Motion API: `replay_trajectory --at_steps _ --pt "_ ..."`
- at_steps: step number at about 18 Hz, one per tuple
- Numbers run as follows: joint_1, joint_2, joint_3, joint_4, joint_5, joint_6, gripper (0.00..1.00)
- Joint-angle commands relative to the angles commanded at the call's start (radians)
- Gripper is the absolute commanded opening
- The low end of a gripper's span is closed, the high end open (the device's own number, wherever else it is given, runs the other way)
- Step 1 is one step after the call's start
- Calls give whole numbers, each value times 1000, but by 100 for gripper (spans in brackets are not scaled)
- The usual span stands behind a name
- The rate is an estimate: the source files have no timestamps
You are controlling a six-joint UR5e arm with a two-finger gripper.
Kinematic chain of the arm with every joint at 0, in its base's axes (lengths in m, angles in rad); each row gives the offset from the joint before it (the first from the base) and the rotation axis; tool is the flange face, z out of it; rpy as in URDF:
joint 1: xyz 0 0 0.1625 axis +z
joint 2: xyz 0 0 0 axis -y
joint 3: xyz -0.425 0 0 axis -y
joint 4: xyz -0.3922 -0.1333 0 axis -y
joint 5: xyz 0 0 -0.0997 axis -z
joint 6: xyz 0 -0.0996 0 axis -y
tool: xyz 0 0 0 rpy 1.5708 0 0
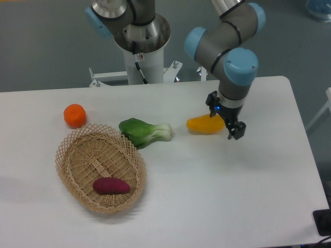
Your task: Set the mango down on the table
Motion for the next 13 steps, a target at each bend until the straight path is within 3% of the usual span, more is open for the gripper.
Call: replay_trajectory --at_steps 5,13 --pt "-3 -48 87 -5 -47 -123 100" --pt "-6 -106 192 -78 -54 -167 100"
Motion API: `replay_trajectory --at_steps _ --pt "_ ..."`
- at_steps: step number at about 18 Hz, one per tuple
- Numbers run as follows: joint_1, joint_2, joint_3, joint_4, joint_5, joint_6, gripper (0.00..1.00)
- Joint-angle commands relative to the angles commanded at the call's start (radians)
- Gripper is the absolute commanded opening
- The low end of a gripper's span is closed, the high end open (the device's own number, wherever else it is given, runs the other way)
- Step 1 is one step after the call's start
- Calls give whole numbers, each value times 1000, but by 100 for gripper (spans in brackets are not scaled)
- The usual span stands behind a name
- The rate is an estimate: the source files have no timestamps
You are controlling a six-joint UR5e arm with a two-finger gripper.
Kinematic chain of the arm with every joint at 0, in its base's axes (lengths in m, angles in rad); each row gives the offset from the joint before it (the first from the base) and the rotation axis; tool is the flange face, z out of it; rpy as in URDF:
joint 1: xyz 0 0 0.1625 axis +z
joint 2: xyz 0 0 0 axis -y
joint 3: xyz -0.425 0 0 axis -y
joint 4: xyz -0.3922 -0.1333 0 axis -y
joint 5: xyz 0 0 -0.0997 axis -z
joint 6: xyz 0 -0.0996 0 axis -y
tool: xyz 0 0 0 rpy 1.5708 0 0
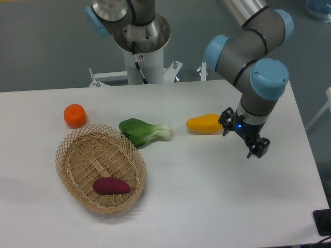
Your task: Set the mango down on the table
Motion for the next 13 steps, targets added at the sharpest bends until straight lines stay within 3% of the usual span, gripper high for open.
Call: replay_trajectory --at_steps 4,7,13 --pt "0 -35 51 -2 3 -8 100" --pt "0 -49 83 -40 3 -9 100" --pt "0 -51 86 -45 3 -12 100"
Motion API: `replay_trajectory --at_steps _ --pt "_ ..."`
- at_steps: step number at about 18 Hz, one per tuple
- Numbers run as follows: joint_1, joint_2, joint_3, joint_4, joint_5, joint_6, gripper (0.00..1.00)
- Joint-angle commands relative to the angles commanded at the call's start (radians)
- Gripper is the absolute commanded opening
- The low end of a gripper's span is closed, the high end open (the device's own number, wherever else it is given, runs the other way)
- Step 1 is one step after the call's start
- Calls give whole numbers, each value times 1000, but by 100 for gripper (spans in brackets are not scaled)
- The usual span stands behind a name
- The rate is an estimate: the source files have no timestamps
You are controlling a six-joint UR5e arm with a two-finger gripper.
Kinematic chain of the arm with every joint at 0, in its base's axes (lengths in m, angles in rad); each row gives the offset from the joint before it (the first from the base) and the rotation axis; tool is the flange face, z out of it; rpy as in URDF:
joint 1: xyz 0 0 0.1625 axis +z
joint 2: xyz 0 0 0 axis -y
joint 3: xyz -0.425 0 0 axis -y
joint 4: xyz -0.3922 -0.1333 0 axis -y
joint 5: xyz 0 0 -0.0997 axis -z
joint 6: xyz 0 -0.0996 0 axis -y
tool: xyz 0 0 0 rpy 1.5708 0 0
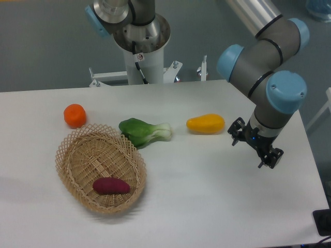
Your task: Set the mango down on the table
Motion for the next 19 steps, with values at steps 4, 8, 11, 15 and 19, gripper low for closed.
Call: replay_trajectory --at_steps 4,8,11,15,19 --pt "0 0 2 0 8 2 100" --pt "-2 -2 3 0 11 0 100" --pt "-2 -2 5 0 11 0 100" --pt "-5 -2 5 0 12 0 100" --pt "-6 -2 5 0 15 0 100"
